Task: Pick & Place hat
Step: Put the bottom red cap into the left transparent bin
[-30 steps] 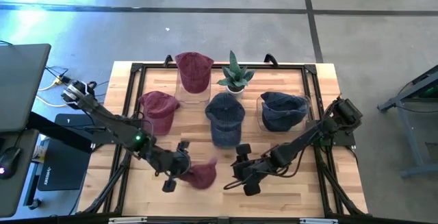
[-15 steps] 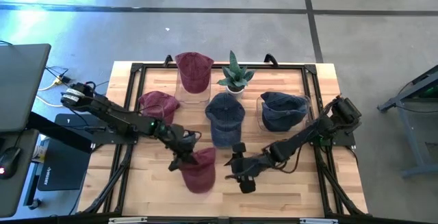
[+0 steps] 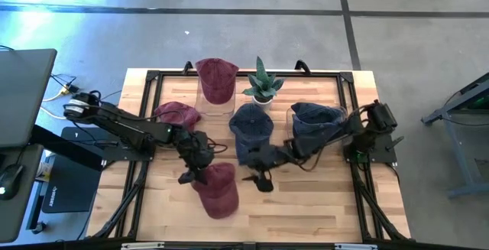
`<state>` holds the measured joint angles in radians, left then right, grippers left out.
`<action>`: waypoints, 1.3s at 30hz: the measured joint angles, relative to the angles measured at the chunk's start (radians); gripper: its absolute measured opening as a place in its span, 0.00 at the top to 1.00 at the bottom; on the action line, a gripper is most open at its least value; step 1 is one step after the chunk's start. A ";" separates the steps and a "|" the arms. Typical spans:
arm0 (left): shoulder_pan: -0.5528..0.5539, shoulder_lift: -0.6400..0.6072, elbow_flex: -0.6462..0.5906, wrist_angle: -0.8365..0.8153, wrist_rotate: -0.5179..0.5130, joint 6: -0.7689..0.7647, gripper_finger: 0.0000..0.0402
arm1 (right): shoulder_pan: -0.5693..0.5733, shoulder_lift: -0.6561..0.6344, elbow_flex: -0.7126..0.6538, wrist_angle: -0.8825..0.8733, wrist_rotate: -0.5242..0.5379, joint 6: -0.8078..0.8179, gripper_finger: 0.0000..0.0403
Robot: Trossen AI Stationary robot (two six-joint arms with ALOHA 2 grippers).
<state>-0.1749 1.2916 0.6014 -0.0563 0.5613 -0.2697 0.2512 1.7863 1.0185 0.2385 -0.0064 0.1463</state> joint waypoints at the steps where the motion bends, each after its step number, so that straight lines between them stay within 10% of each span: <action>1: 0.000 -0.006 0.000 -0.032 -0.023 0.009 0.61 | -0.018 0.001 0.004 0.000 -0.027 -0.010 0.34; 19: -0.002 -0.261 0.027 -0.440 -0.228 -0.079 0.61 | -0.020 0.001 0.067 -0.033 -0.105 -0.069 0.34; 39: -0.003 0.067 0.026 0.282 0.055 -0.047 0.74 | 0.019 0.001 0.067 -0.130 -0.042 -0.023 0.34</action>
<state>-0.1776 1.3587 0.6277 0.2260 0.6164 -0.3166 0.2699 1.7870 1.0855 0.1088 -0.0481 0.1234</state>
